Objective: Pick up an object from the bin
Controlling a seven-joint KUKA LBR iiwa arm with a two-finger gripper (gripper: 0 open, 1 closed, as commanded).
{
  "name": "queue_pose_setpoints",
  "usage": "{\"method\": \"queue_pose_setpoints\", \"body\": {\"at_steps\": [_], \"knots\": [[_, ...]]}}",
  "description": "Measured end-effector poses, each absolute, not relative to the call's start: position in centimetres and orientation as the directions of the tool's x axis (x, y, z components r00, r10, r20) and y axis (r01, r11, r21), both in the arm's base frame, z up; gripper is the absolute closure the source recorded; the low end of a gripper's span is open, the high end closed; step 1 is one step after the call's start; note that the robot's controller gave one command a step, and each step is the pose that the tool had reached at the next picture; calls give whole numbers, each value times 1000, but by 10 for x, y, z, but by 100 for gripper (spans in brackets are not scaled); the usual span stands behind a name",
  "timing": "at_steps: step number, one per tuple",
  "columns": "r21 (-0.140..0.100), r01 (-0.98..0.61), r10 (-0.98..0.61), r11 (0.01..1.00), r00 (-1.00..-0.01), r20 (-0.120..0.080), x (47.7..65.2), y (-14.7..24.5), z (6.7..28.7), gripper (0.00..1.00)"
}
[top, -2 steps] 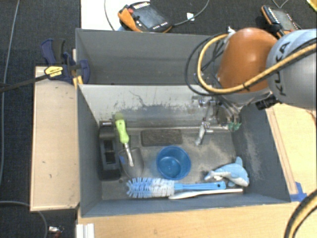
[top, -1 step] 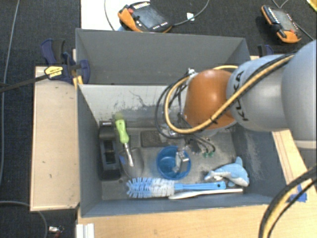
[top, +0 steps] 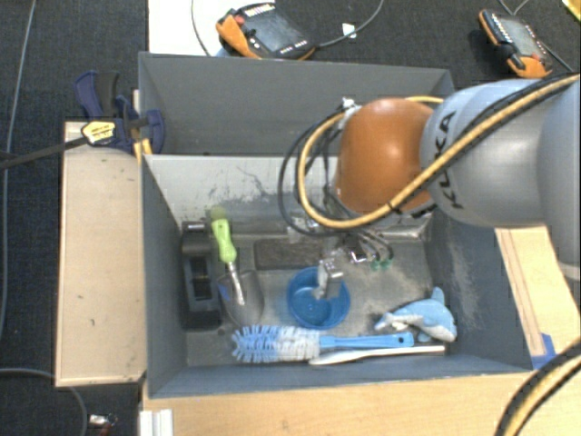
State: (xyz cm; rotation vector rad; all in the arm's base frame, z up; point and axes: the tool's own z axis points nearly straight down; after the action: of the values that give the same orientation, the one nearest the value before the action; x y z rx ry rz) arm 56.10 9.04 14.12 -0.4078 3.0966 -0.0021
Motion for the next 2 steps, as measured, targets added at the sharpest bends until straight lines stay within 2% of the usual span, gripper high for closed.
{"method": "queue_pose_setpoints", "body": {"at_steps": [1,2], "knots": [[1,-120,-120,993,-993,-10,529,121,100,0],[-10,-409,-409,913,-912,-27,529,90,72,0]]}}
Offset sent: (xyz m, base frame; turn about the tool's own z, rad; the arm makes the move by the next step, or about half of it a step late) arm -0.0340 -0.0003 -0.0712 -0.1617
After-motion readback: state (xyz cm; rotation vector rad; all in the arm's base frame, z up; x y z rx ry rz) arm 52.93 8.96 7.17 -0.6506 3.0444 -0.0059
